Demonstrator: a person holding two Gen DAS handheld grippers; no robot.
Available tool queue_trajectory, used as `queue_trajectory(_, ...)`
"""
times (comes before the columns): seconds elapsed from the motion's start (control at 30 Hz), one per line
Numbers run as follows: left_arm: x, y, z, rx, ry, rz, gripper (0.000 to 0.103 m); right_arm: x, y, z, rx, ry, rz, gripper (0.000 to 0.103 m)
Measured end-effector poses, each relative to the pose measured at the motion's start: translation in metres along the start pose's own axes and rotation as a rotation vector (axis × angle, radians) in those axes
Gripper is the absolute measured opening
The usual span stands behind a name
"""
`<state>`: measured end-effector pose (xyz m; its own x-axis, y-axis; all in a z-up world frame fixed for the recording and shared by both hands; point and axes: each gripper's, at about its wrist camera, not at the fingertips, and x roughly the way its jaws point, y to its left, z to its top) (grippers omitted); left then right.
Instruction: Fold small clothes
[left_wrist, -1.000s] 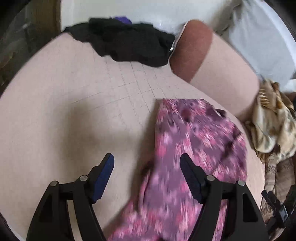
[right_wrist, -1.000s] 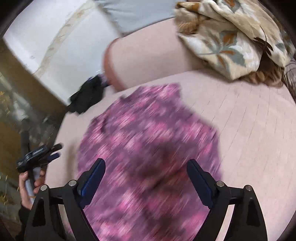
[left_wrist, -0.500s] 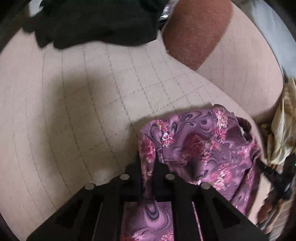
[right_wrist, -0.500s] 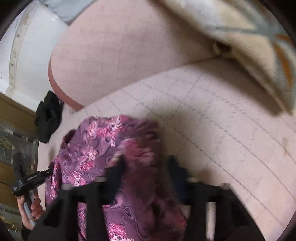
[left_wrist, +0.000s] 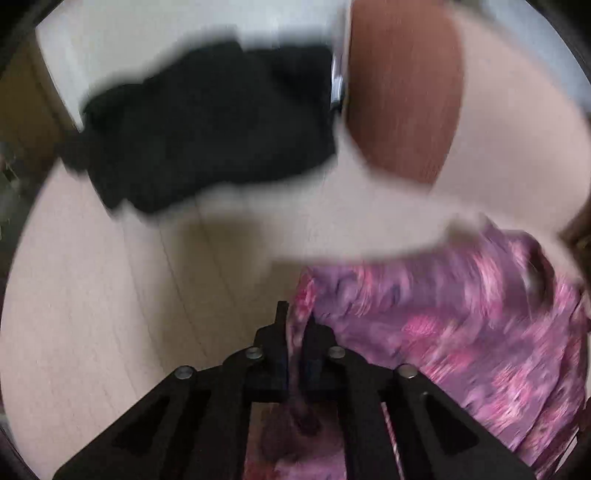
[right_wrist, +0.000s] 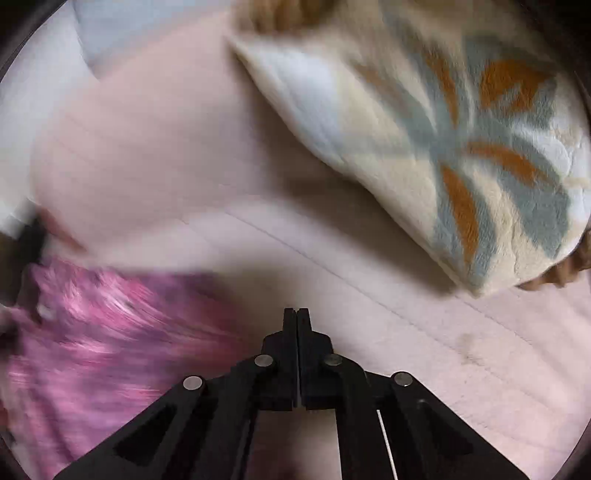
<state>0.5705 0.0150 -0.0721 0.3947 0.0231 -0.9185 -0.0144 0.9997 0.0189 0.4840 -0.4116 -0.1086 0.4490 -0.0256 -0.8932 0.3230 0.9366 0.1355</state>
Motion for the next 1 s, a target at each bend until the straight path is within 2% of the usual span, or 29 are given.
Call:
queue_trajectory(0.03,-0.009,0.004,-0.006,-0.020,-0.018,-0.026,0.009,-0.004,-0.004,-0.003,0.009,-0.010,0.027,0.003)
queue_trajectory(0.07,-0.026,0.010,-0.013,-0.036,-0.066,-0.072,0.014,-0.020,-0.009,-0.008,0.037,-0.015,0.088,0.004)
queue_trajectory(0.1,-0.049,0.017,-0.024,-0.040,-0.121,-0.110,0.032,-0.039,-0.014,-0.015,0.062,-0.024,0.186,0.011)
queue_trajectory(0.13,-0.074,0.022,-0.038,-0.036,-0.166,-0.115,0.046,-0.069,-0.018,-0.028,0.080,-0.047,0.307,0.038)
queue_trajectory(0.17,-0.092,0.026,-0.050,-0.040,-0.198,-0.106,0.073,-0.091,-0.020,-0.041,0.080,-0.065,0.357,0.057)
queue_trajectory(0.2,-0.117,0.031,-0.074,-0.051,-0.235,-0.097,0.078,-0.117,-0.020,-0.060,0.082,-0.085,0.394,0.079)
queue_trajectory(0.23,-0.132,0.034,-0.094,-0.049,-0.235,-0.108,0.078,-0.133,-0.018,-0.076,0.076,-0.088,0.418,0.079)
queue_trajectory(0.27,-0.140,0.032,-0.110,-0.042,-0.224,-0.131,0.078,-0.149,-0.013,-0.098,0.064,-0.067,0.465,0.079)
queue_trajectory(0.33,-0.160,0.024,-0.163,-0.035,-0.200,-0.196,0.078,-0.160,0.008,-0.137,0.091,0.033,0.569,0.079)
queue_trajectory(0.4,-0.166,0.007,-0.210,-0.023,-0.163,-0.246,0.078,-0.163,0.021,-0.173,0.127,0.093,0.621,0.079)
queue_trajectory(0.47,-0.166,-0.016,-0.252,0.013,-0.107,-0.322,0.078,-0.162,0.032,-0.215,0.143,0.099,0.632,0.079)
queue_trajectory(0.53,-0.170,-0.039,-0.289,0.062,-0.123,-0.376,0.078,-0.141,0.046,-0.242,0.118,0.156,0.593,0.075)
queue_trajectory(0.57,-0.171,-0.047,-0.302,0.090,-0.139,-0.377,0.078,-0.127,0.061,-0.253,0.079,0.195,0.544,0.070)
queue_trajectory(0.6,-0.170,-0.055,-0.315,0.122,-0.150,-0.366,0.078,-0.119,0.067,-0.259,0.050,0.220,0.502,0.048)
queue_trajectory(0.63,-0.166,-0.061,-0.321,0.140,-0.144,-0.358,0.077,-0.117,0.070,-0.262,0.024,0.212,0.451,0.030)
queue_trajectory(0.67,-0.162,-0.064,-0.326,0.152,-0.131,-0.355,0.067,-0.118,0.069,-0.261,0.014,0.198,0.440,0.024)
queue_trajectory(0.7,-0.159,-0.068,-0.328,0.167,-0.120,-0.360,0.053,-0.121,0.068,-0.261,0.022,0.194,0.471,0.013)
queue_trajectory(0.73,-0.157,-0.072,-0.326,0.177,-0.117,-0.368,0.047,-0.130,0.065,-0.261,0.053,0.182,0.537,0.011)
queue_trajectory(0.77,-0.157,-0.074,-0.325,0.175,-0.119,-0.373,0.042,-0.138,0.064,-0.260,0.060,0.161,0.558,0.010)
queue_trajectory(0.87,-0.150,-0.076,-0.322,0.143,-0.140,-0.394,0.041,-0.165,0.057,-0.261,0.054,0.102,0.626,0.009)
queue_trajectory(0.93,-0.146,-0.081,-0.321,0.161,-0.139,-0.390,0.033,-0.176,0.055,-0.257,0.063,0.071,0.681,0.009)
queue_trajectory(1.0,-0.147,-0.088,-0.324,0.206,-0.133,-0.387,0.001,-0.183,0.056,-0.245,0.098,0.047,0.759,0.009)
